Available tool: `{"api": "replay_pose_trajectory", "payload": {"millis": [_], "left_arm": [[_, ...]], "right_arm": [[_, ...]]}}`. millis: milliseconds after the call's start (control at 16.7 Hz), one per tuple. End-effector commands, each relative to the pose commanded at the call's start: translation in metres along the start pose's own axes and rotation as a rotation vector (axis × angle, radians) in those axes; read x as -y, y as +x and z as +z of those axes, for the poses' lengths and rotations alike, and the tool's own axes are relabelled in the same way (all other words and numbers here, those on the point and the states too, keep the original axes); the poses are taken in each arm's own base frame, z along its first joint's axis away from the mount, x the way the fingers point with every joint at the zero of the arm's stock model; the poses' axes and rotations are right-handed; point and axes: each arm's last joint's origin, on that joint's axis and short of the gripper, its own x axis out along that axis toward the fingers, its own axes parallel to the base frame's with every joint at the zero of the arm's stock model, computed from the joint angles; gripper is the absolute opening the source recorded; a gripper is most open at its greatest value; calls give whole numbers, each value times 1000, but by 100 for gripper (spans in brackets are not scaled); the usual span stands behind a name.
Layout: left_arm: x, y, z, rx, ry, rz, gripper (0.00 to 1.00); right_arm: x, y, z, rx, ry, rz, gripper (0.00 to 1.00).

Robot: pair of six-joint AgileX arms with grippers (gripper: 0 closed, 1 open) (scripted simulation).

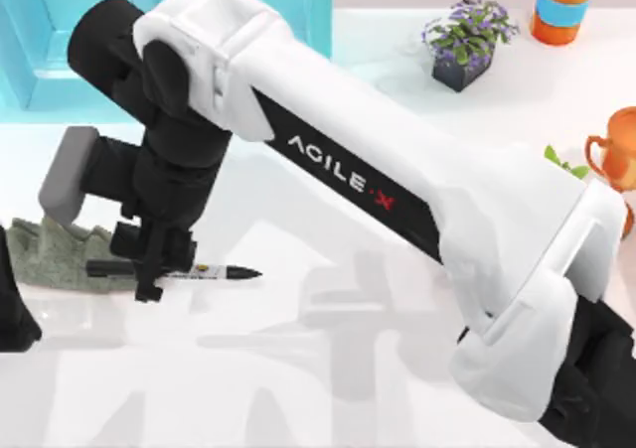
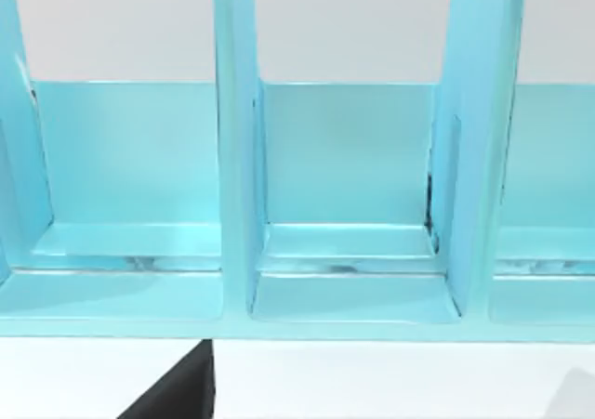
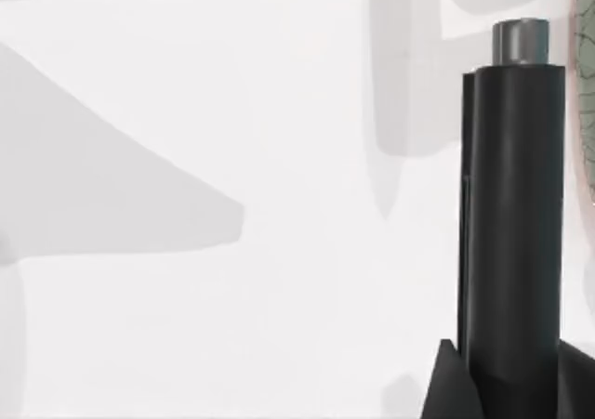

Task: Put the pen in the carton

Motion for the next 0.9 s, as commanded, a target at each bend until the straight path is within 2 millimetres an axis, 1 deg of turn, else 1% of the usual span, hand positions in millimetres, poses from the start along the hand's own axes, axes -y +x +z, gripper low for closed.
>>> {"api": "replay_pose_trajectory", "payload": {"millis": [180,240,360,480,540,660,780,900], "left_arm": [[0,0,0,0,0,0,100],[0,0,0,0,0,0,100],[0,0,0,0,0,0,100],[0,0,0,0,0,0,100],[0,0,0,0,0,0,100],[0,0,0,0,0,0,100],[0,0,0,0,0,0,100],[0,0,0,0,0,0,100]], "right_arm": [[3,1,-2,-2,8,-1,0],[5,-3,-3,1,21,-10,0],[19,-26,-13,12,100,-52,0],[42,-61,-35,24,250,-120,0],[56,-81,-52,29,350,-161,0],[83,-124,-94,41,590,-252,0],[106,-167,-149,57,874,-347,0],[119,-204,-212,79,1183,-442,0]]}}
